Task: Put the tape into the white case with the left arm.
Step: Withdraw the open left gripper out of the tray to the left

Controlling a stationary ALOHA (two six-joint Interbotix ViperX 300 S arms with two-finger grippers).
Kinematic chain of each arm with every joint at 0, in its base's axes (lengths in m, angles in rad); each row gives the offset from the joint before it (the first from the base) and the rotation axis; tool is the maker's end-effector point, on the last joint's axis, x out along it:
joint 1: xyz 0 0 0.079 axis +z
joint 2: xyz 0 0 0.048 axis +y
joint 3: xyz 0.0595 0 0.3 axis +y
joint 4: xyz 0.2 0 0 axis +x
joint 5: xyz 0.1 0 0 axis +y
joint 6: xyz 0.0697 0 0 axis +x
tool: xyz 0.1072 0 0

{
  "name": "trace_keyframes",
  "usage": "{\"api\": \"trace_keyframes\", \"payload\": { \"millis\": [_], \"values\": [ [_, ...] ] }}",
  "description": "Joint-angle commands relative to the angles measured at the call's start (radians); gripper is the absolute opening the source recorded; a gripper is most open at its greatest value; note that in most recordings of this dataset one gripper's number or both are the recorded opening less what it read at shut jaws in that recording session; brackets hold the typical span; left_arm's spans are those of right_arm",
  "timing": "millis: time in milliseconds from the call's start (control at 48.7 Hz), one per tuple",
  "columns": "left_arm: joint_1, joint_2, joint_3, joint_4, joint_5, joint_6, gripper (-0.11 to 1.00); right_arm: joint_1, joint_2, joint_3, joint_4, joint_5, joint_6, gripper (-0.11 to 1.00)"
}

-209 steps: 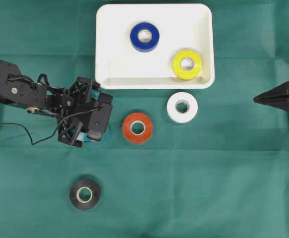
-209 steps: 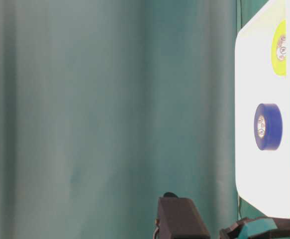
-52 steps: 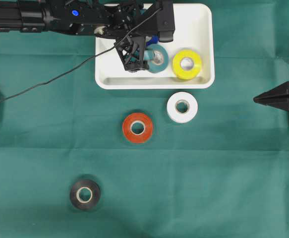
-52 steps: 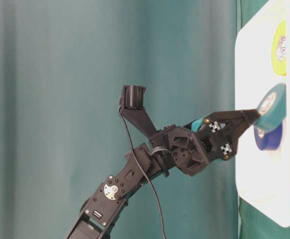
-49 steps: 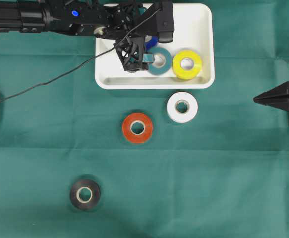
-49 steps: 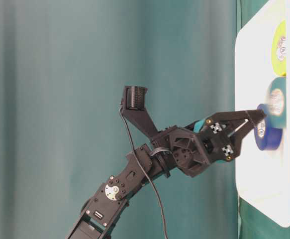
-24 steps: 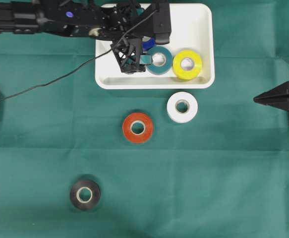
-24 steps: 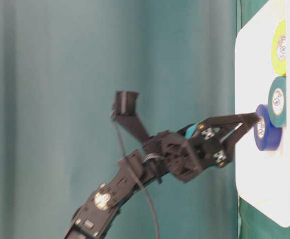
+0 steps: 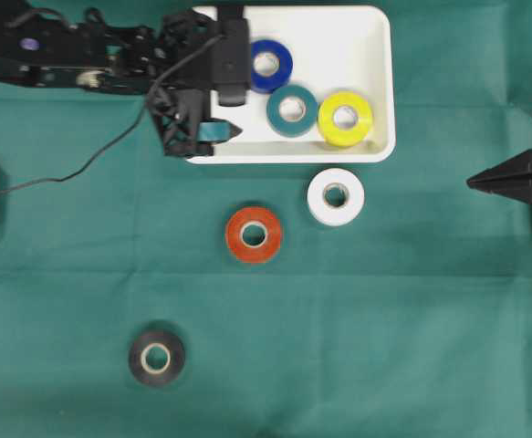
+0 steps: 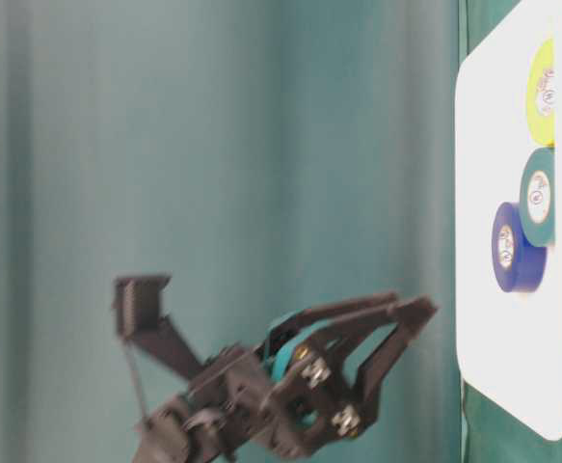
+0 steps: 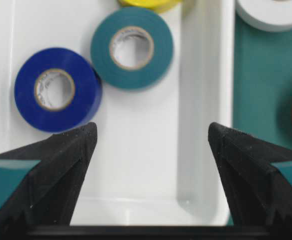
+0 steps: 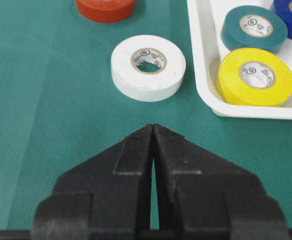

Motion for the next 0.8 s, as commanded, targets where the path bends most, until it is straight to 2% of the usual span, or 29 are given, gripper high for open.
{"api": "trace_keyframes", "payload": {
  "millis": [0,390,575,781],
  "values": [
    [-0.011,-0.061,0.009,-0.003,-0.008,-0.002,0.91,-0.002,0.006,-0.011,-0.002,-0.009,0.002,-0.09],
    [-0.018,-0.115,0.072,-0.003,-0.011,-0.026,0.91,-0.002,0.006,-0.012,-0.002,-0.009,0.002,-0.09],
    [-0.055,-0.15,0.12,-0.003,-0.011,-0.037,0.91,-0.002,0.006,-0.012,-0.003,-0.009,0.002,-0.09],
    [-0.121,-0.249,0.209,-0.005,-0.011,-0.041,0.9,-0.002,0.006,-0.011,-0.002,-0.009,0.002,-0.09]
  ]
}}
